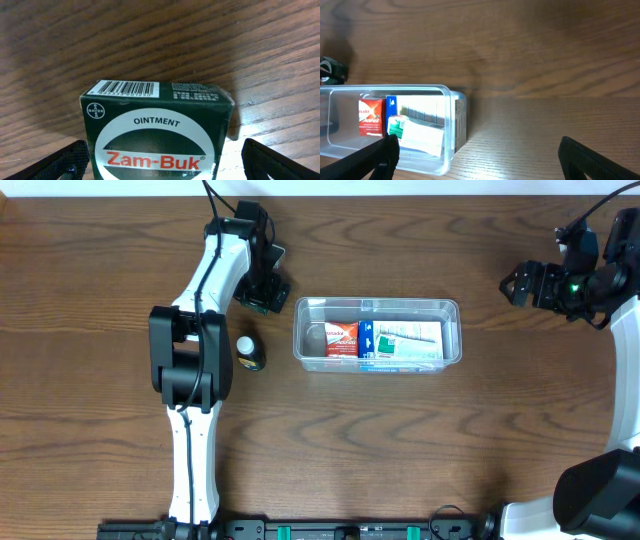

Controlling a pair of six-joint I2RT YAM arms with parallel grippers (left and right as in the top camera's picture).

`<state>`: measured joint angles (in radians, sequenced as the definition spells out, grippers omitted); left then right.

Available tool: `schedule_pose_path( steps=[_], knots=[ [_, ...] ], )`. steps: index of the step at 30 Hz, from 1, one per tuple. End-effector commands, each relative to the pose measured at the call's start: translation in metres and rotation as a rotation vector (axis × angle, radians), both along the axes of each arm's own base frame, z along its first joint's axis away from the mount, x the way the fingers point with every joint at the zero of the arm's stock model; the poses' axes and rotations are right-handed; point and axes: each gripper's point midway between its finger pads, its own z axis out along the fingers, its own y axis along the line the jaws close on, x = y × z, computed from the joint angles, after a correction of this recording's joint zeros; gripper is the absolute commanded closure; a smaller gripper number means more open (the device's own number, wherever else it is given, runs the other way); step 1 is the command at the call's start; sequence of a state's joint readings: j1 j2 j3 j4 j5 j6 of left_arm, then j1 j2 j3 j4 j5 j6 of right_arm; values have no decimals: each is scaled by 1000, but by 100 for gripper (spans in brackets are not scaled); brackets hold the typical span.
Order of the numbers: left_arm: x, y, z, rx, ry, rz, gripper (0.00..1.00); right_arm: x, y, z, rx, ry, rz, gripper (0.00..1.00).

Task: Pack container
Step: 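Grasp the green Zam-Buk tin with the left gripper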

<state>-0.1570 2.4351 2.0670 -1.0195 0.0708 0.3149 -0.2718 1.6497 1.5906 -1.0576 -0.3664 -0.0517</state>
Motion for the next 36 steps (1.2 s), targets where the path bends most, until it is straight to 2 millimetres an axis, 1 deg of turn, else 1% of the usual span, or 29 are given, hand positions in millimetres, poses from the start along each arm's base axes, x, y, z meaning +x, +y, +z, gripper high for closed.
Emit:
schedule_pose_path(
  steps=[1,2,7,10,12,13,23,27,29,33,36],
  knots=[
    [3,5,-3,13,0,-3,1,0,-1,9,0,-21,-6,1],
    [2,5,-3,13,1,-3,1,0,-1,9,0,-21,-6,1],
    [-3,5,-3,14,24,26,12,0,-1,9,0,-21,-6,1],
    [-5,6,-3,12,30,52,24,0,-1,9,0,-21,-6,1],
    [-5,6,-3,11,33,69,36,0,-1,9,0,-21,-6,1],
    [-5,6,-3,11,33,79,40,0,-1,9,0,-21,-6,1],
    [-7,6,-1,4,39,176,41,0,-1,9,0,-21,-6,1],
    [-9,6,13,-2,32,230,41,0,-1,9,0,-21,-6,1],
    [-11,7,24,-6,25,251,41,0,-1,8,0,-20,-6,1],
    [-18,8,56,-20,3,325,41,0,-1,9,0,-21,-6,1],
    [-24,8,88,-39,-32,357,41,0,-1,9,0,-21,-6,1]
  ],
)
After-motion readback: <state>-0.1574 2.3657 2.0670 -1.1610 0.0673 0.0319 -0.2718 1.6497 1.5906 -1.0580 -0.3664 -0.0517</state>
